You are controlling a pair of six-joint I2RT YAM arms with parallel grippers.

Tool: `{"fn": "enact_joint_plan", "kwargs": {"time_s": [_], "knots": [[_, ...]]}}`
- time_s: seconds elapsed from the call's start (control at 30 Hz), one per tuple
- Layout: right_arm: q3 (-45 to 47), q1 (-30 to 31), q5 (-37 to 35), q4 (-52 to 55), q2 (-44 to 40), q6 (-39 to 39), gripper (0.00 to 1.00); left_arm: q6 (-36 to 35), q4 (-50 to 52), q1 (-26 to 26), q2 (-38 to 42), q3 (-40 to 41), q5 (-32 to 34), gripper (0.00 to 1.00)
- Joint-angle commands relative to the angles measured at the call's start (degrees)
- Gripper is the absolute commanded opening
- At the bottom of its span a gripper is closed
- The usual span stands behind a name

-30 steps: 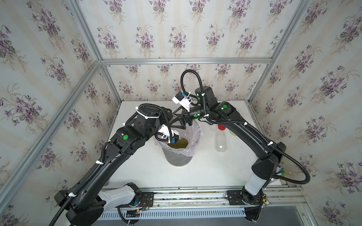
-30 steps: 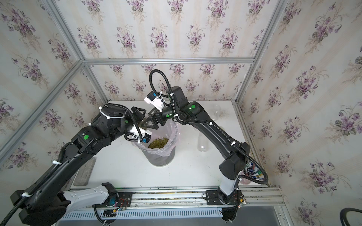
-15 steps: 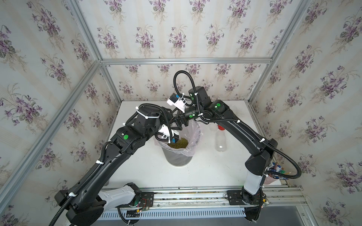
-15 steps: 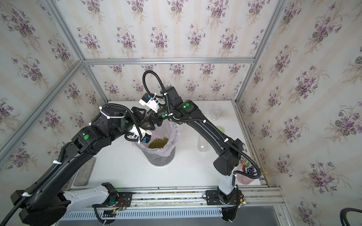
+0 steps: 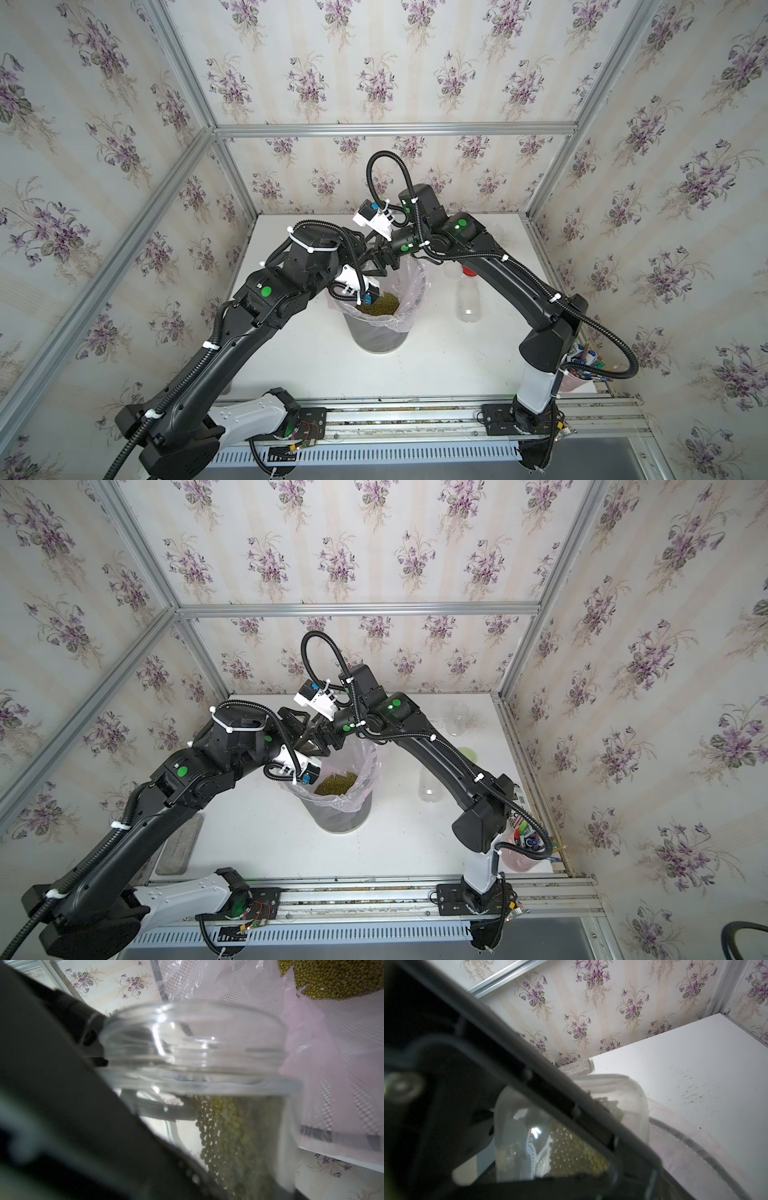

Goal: Empty moldy mung beans from jars
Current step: Pour the moldy mung beans from the jar into the trash bin.

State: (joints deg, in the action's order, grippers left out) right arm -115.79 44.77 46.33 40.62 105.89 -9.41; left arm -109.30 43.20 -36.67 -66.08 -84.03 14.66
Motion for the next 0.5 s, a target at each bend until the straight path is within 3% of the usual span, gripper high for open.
{"fn": "enact_joint_plan", "kwargs": {"time_s": [0.0,0.13,0.17,0.47], "knots": [[-0.2,0.1,1.6,-0.5,0.0,-0.2,0.42,-4.1,-4.7,0.0,0.7,0.0,-0.5,0.20],[-0.1,0.1,2.1,-1.1,-0.1,0.2,0.35,-4.2,-5.4,0.0,0.8,0.4,-0.2,0.33],[0.0,0.1,2.0,-1.2,-0.2,0.3,0.33,-4.4,-5.8,0.0,0.9,0.6,-0.2,0.97],[1.3,0.1,0.7,-2.1,-1.9,0.4,0.26,-5.0,-7.4,0.0,1.4,1.7,0.4,1.00]]}}
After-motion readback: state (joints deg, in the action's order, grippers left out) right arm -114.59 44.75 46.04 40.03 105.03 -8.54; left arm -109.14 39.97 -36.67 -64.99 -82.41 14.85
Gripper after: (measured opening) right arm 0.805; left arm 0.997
